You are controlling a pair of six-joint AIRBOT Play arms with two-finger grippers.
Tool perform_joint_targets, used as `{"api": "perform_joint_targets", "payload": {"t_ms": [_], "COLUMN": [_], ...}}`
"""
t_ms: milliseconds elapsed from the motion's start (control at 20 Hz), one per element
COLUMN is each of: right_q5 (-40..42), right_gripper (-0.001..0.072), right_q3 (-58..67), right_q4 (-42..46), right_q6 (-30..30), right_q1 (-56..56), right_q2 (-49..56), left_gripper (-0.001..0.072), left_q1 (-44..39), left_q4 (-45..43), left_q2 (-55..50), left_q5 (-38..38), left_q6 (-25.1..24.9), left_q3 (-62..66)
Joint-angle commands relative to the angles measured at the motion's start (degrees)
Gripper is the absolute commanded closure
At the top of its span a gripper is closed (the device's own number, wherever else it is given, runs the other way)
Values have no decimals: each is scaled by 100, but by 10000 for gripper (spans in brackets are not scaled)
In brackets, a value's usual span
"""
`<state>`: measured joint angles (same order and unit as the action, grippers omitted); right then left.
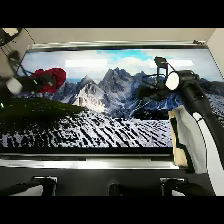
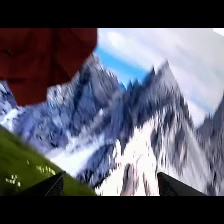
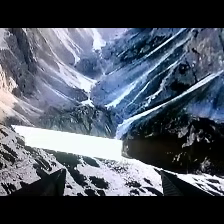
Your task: Fold the shirts.
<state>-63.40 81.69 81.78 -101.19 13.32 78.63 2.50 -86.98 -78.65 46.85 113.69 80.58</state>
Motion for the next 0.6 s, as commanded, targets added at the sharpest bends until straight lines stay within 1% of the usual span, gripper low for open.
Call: {"api": "perform_joint_targets", "payload": {"t_ms": [0,100,200,450,550], "right_q5": [76,-177,-275,-297,-382], "right_gripper": [19,20,20,21,21], "right_q3": [0,0,0,0,0], "right_q4": [96,90,94,74,28], "right_q6": [2,0,2,-2,-4], "right_q1": [2,4,4,4,4], "right_q2": [4,4,4,4,4], "left_gripper": [-13,-13,-13,-13,-13], "left_q1": [1467,1967,2131,1897,1801], "left_q4": [1478,2065,2094,2107,2114], "left_q2": [-1652,-2194,-2566,-3370,-3604], "left_q5": [577,761,745,188,-234], "left_q6": [634,765,763,791,968], "left_q3": [1873,2103,2090,2090,2092]}}
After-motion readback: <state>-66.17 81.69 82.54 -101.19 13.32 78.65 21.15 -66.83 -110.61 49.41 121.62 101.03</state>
